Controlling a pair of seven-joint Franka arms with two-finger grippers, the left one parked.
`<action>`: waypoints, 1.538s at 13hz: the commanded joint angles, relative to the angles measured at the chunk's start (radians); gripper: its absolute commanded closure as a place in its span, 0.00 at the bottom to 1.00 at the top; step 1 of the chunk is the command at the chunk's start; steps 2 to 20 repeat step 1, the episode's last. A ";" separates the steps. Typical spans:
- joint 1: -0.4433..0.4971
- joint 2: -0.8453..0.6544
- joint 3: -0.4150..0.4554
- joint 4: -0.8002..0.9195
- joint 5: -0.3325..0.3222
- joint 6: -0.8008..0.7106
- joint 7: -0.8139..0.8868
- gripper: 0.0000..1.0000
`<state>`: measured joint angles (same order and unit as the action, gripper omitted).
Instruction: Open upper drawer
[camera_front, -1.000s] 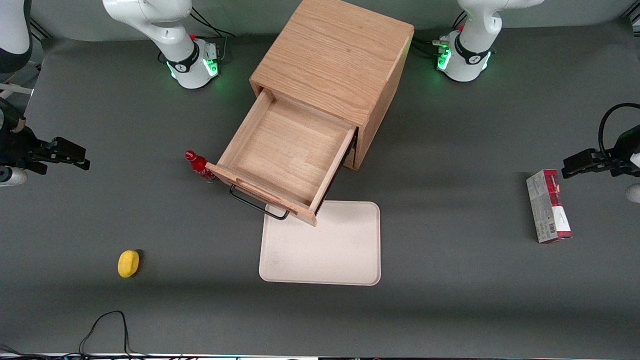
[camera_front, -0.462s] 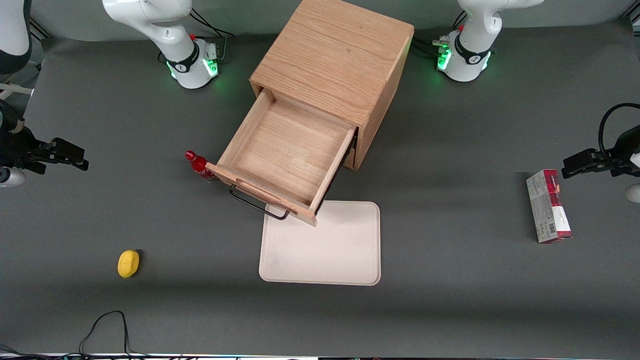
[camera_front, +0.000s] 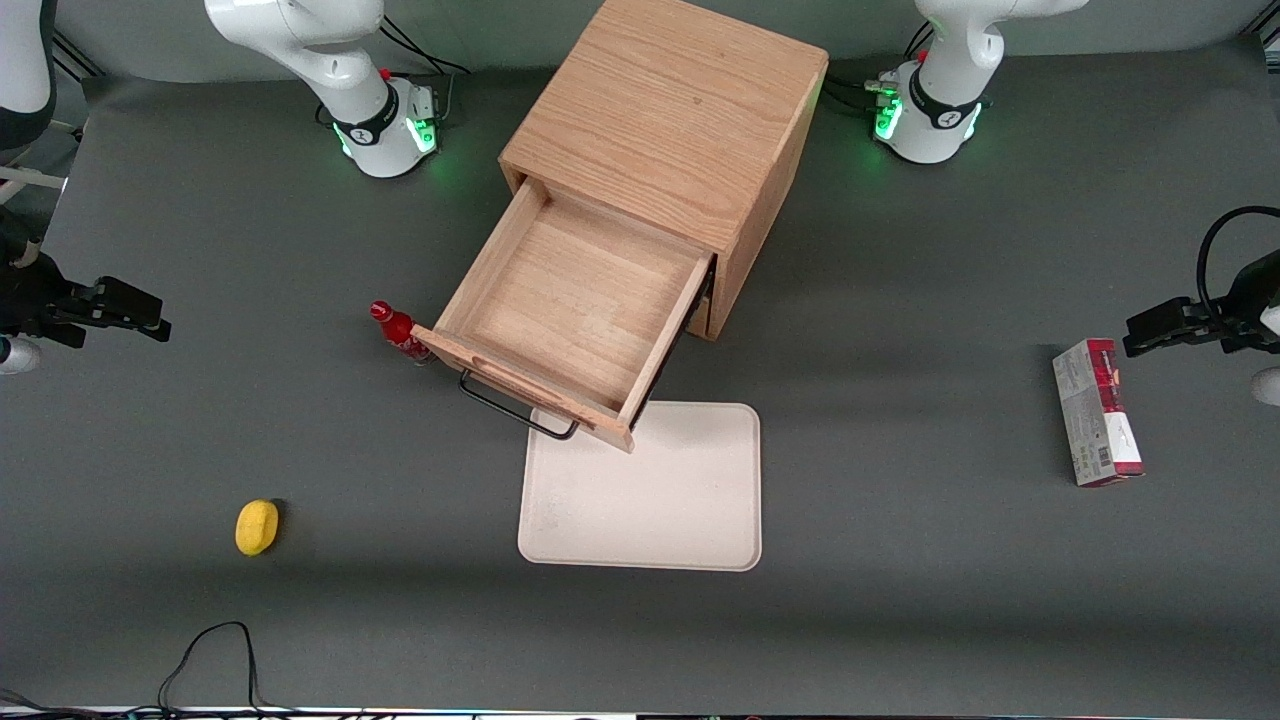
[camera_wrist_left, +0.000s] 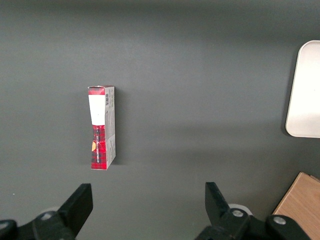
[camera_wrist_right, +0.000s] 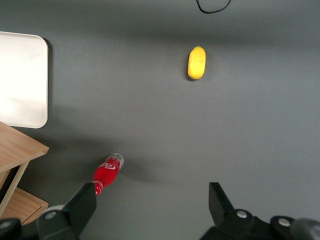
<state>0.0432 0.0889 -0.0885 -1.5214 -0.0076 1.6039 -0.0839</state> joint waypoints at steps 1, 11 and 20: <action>0.009 -0.008 -0.002 -0.010 -0.025 -0.009 0.027 0.00; 0.009 -0.008 -0.002 -0.010 -0.025 -0.009 0.027 0.00; 0.009 -0.008 -0.002 -0.010 -0.025 -0.009 0.027 0.00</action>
